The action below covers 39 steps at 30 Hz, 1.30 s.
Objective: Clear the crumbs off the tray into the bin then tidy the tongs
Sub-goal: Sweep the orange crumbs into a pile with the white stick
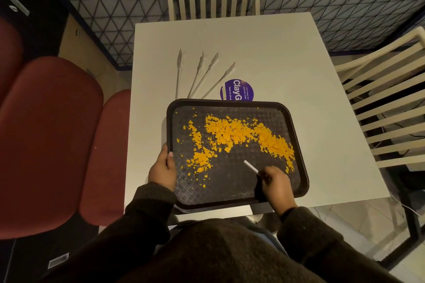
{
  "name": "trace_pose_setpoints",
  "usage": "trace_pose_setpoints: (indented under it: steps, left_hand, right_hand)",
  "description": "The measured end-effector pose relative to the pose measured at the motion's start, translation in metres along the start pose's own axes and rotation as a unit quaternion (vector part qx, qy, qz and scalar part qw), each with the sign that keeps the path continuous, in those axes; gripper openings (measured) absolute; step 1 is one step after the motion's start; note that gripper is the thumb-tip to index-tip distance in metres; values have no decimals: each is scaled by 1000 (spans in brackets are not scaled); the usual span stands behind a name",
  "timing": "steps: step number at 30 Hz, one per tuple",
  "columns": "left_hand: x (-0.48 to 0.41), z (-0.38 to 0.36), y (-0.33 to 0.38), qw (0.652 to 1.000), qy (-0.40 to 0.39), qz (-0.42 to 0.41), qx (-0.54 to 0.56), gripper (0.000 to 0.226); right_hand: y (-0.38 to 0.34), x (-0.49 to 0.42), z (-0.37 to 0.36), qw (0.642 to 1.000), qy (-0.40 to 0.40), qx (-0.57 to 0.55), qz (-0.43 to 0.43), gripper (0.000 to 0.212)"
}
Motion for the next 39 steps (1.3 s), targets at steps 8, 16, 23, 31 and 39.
trace_pose_setpoints:
  steps: [8,16,23,31,39]
  left_hand:
    - [1,1,-3,1000,4,-11,-12,46]
    - [-3,1,1,1000,-8,-11,3,45]
    - [0,2,6,999,-12,-24,18,44]
    - [2,3,4,1000,-12,-20,21,44]
    - [4,2,0,1000,-11,-18,17,44]
  right_hand:
    - [41,-47,24,986,75,-40,-140,12]
    - [-11,-23,6,994,6,-82,-69,14]
    - [-83,2,-32,974,-162,0,158,11]
    - [-104,-11,-43,974,-138,-18,176,10]
    - [-68,-35,-26,997,-55,-48,4,2]
Point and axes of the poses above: each hand's wrist, its own x-axis away from the middle knuckle, its own z-axis out of the back of the hand, y = z × x, the point moved 5 cm from there along -x, towards the middle knuckle, and after that the axes turned 12 degrees about z, right-handed, at the moved point
